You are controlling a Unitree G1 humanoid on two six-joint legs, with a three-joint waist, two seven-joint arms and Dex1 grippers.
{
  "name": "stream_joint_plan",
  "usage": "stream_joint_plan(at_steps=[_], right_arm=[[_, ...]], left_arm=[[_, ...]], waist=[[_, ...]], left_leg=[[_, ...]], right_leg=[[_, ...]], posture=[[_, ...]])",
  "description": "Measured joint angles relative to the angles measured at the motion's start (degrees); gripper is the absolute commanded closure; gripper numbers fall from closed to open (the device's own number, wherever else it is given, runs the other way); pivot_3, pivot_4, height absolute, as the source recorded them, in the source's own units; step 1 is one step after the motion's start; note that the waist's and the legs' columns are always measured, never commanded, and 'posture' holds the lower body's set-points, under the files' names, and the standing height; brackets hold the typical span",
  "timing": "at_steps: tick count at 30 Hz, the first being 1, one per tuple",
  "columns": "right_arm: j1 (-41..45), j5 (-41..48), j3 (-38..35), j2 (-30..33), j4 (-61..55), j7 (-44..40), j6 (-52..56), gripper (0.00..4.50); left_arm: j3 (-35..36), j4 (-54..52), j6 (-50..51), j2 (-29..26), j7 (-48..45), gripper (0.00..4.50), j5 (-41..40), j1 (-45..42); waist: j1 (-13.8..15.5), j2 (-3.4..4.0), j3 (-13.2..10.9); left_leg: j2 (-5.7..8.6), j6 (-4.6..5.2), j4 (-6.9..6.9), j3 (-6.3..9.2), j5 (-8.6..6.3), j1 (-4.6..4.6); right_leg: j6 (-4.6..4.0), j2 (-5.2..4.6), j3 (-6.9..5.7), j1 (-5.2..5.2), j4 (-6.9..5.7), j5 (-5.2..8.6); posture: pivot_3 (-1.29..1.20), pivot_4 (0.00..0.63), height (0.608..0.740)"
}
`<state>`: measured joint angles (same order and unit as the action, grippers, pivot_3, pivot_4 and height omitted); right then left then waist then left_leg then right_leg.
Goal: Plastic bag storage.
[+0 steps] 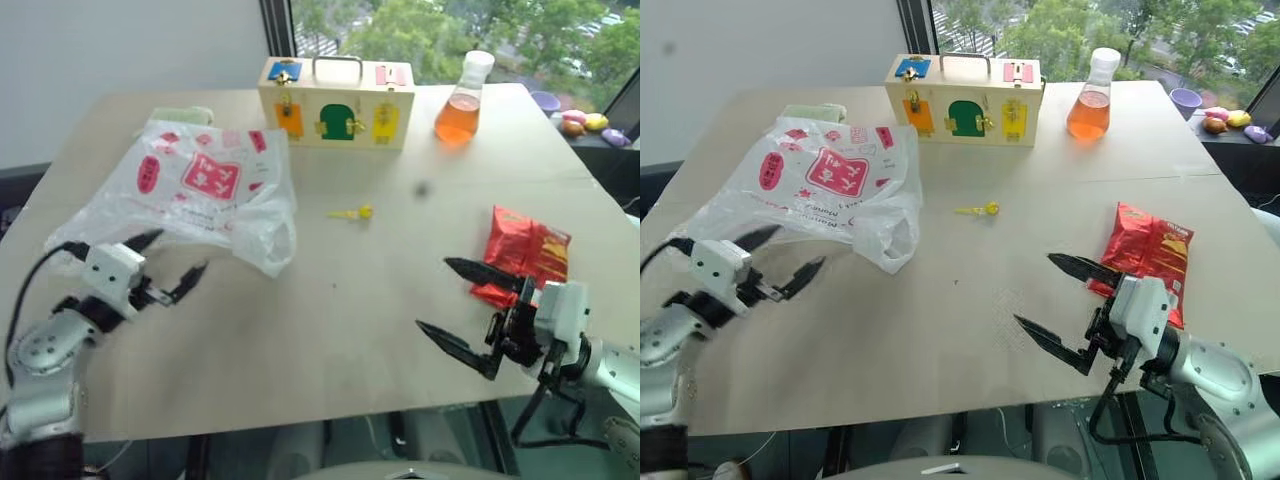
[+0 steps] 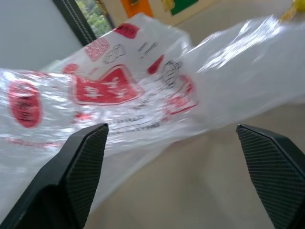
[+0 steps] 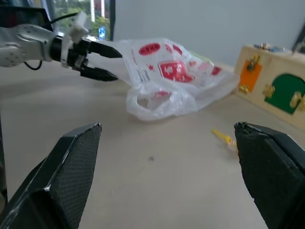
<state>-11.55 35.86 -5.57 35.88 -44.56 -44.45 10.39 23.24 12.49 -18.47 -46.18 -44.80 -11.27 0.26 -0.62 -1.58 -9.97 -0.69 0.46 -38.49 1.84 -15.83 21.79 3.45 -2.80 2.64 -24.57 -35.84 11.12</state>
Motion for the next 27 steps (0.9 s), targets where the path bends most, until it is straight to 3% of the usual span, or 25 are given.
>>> stream_joint_plan(at_steps=[5,12,16,19,21,22,27], right_arm=[[2.5,0.7,1.4,-0.6,-0.3,0.3,0.7,0.0],[2.8,-3.8,3.5,-2.8,1.2,1.6,-0.1,0.0],[3.1,-8.4,4.3,-3.3,1.7,4.7,0.2,0.0],[3.3,-12.2,5.4,-3.5,2.0,7.4,1.1,0.0],[6.0,-15.2,6.8,-3.5,3.0,8.9,2.5,0.0],[8.9,-16.7,7.9,-3.5,3.9,9.5,3.5,0.0],[26.1,-28.1,17.4,-2.2,12.5,11.3,10.9,0.0]], left_arm=[[-3.9,19.0,-11.9,-9.6,7.2,0.02,13.8,-10.6],[-16.3,33.0,-17.1,-9.3,16.6,0.02,26.7,-26.1],[-20.1,33.6,-13.2,-6.3,13.9,1.65,26.9,-33.2],[-20.3,32.3,-6.1,-3.4,8.9,3.23,22.0,-36.3],[-18.0,29.1,8.4,-0.6,3.3,4.15,13.9,-38.9],[-16.8,26.5,16.5,0.3,0.7,4.44,10.0,-40.5],[-12.0,14.1,41.7,0.9,-0.5,4.44,-1.2,-46.1]], waist=[[0.2,-0.09,0.0],[0.2,-0.14,0.0],[0.3,-0.15,0.0],[-0.2,-0.15,0.0],[-0.6,-0.23,0.0],[-0.8,-0.27,0.0],[-1.7,-0.26,0.0]], left_leg=[[0.06,0.0,0.01,0.02,0.0,0.05],[0.11,0.0,0.01,0.05,0.0,0.09],[0.11,-0.01,-0.01,0.07,0.01,0.09],[0.1,-0.01,-0.01,0.03,0.01,0.08],[0.08,0.0,-0.03,0.05,0.01,0.09],[0.06,0.0,-0.07,0.08,0.01,0.12],[0.08,0.0,-0.12,0.12,0.01,0.11]], right_leg=[[0.08,-0.09,-0.06,0.0,0.02,-0.06],[0.12,-0.13,-0.13,0.0,-0.02,-0.26],[0.12,-0.12,-0.15,0.0,-0.07,-0.26],[0.12,-0.11,-0.11,-0.01,-0.07,-0.26],[0.12,-0.07,-0.12,-0.03,-0.11,-0.26],[0.12,-0.04,-0.12,-0.04,-0.12,-0.27],[0.12,-0.04,-0.11,-0.06,-0.2,-0.27]], posture=[[0.0,0.15,0.74],[0.0,0.15,0.74],[0.0,0.15,0.74],[0.0,0.15,0.74],[0.0,0.15,0.74],[0.0,0.15,0.74],[0.0,0.15,0.74]])
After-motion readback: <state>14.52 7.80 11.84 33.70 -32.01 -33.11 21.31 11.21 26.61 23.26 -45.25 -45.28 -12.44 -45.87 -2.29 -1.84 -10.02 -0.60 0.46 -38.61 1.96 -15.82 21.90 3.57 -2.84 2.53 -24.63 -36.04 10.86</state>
